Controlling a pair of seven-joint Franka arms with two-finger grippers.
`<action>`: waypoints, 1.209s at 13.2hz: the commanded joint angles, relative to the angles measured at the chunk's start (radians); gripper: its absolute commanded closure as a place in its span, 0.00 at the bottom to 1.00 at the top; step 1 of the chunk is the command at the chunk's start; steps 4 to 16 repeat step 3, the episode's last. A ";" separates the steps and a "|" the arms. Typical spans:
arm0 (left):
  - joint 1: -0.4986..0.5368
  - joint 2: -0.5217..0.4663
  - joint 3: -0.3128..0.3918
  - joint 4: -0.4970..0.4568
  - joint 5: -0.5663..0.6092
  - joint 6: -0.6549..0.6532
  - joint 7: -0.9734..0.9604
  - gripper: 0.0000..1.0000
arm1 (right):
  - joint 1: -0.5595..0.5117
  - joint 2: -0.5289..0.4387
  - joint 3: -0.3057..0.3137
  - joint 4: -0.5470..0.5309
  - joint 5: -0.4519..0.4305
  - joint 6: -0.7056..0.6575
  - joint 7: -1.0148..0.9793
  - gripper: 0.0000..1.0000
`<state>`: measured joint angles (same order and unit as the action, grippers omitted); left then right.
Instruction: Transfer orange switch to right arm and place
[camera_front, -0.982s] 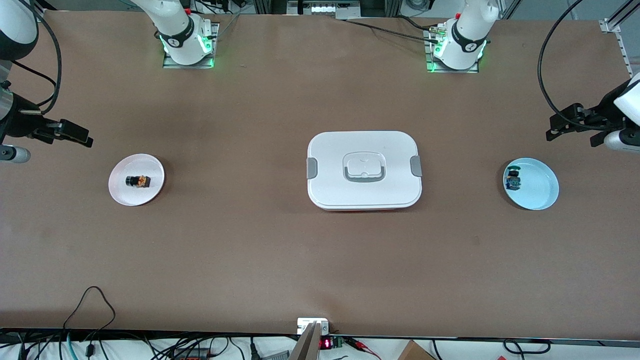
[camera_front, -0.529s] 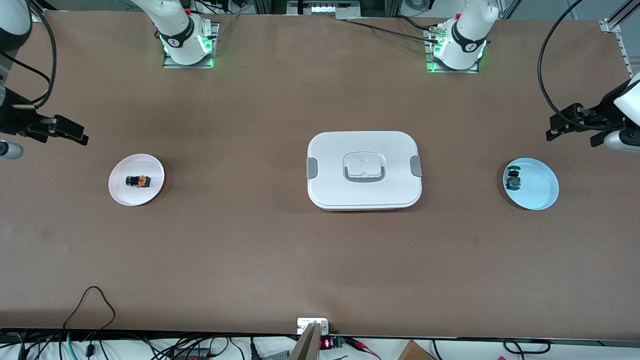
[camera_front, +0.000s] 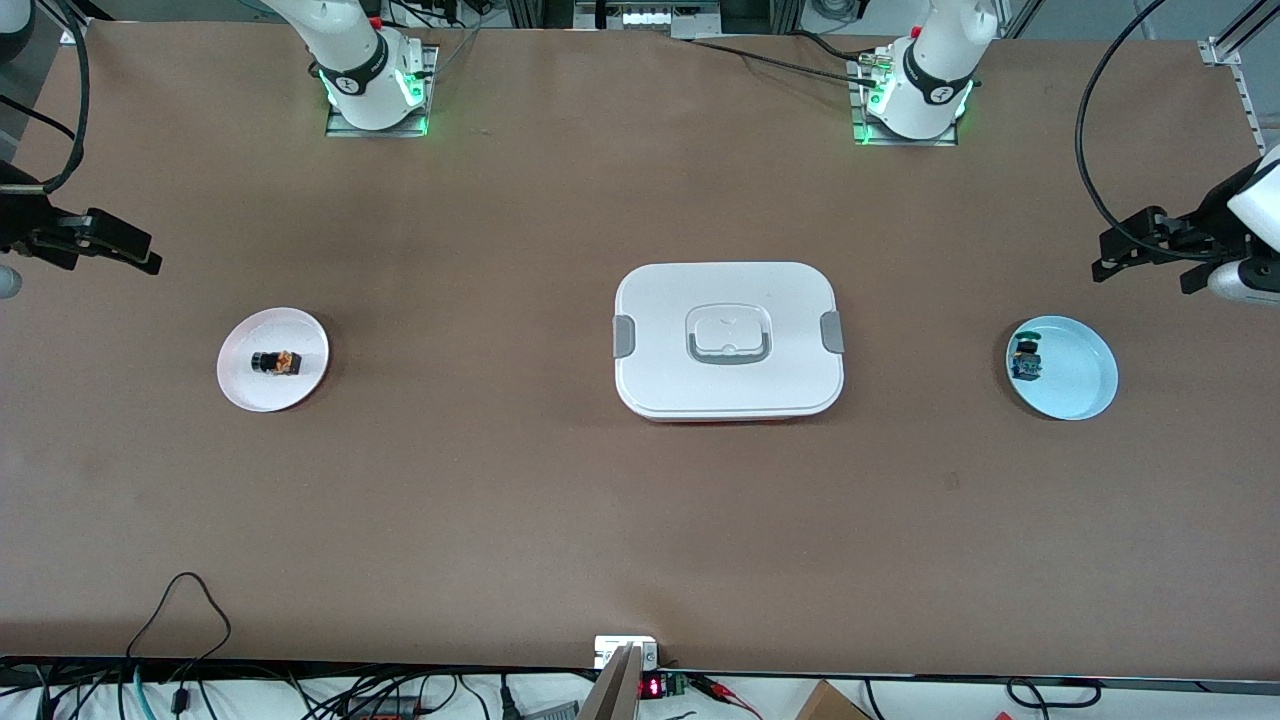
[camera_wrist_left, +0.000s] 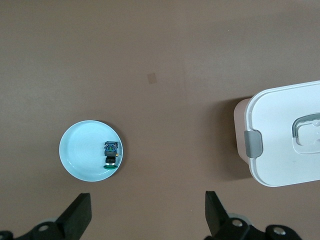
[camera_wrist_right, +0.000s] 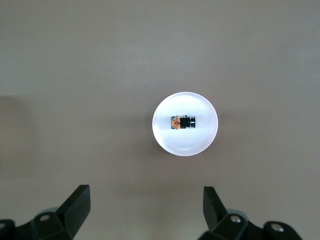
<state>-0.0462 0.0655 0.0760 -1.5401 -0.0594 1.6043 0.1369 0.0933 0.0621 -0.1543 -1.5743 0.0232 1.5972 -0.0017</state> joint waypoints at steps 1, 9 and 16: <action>-0.003 0.014 0.001 0.032 0.010 -0.020 0.000 0.00 | -0.001 -0.002 0.004 0.010 -0.008 -0.026 -0.012 0.00; 0.002 0.014 0.001 0.032 0.010 -0.020 0.000 0.00 | -0.003 -0.004 0.002 0.011 -0.008 -0.031 -0.043 0.00; 0.002 0.014 0.001 0.032 0.010 -0.020 0.000 0.00 | -0.003 -0.004 0.002 0.011 -0.008 -0.031 -0.043 0.00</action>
